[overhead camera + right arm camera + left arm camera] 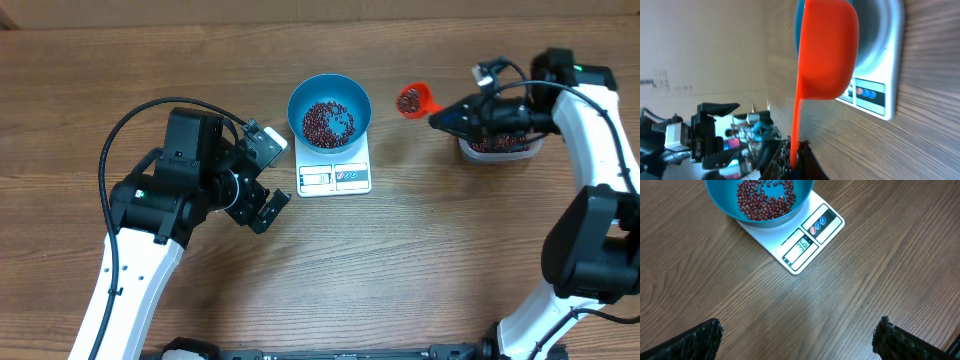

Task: Scoop item into bowl and weigh 150g on scale
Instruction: 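Tilt the red scoop over the blue bowl to pour beans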

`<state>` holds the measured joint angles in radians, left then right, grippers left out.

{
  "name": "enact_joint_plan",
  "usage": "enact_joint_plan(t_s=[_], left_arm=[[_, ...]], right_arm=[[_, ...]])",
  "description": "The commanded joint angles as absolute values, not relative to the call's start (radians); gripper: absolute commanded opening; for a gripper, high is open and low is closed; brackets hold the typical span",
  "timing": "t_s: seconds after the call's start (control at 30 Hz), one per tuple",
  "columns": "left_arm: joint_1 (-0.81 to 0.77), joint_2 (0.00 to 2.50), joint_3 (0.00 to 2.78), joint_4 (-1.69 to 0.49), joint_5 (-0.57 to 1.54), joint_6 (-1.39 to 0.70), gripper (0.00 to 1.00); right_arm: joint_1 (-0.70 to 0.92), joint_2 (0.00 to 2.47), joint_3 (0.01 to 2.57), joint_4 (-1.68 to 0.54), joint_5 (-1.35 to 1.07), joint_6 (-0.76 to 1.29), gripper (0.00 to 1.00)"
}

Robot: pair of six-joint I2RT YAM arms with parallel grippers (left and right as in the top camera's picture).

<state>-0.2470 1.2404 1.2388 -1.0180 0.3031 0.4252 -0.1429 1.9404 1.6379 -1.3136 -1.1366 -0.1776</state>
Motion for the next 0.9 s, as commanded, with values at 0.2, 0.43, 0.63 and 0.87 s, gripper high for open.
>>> enact_joint_plan(t_s=[0.2,0.43,0.63,0.87], left_arm=[[-0.242,1.243,1.265,-1.017,0.303,0.426,1.00],[-0.242,1.243,1.265,-1.017,0.303,0.426,1.00],[-0.242,1.243,1.265,-1.017,0.303,0.426,1.00],[-0.242,1.243,1.265,-1.017,0.303,0.426,1.00]], right_arm=[[0.015,1.936,1.687,-1.174,-1.092,-0.101,0.04],[0.132,1.936,1.687,-1.055,-0.848,-0.102,0.04],[0.202,1.936,1.687,-0.978,-0.683,-0.125,0.04],[0.268,1.936,1.687,-0.924,-0.553,-0.166,0.04]])
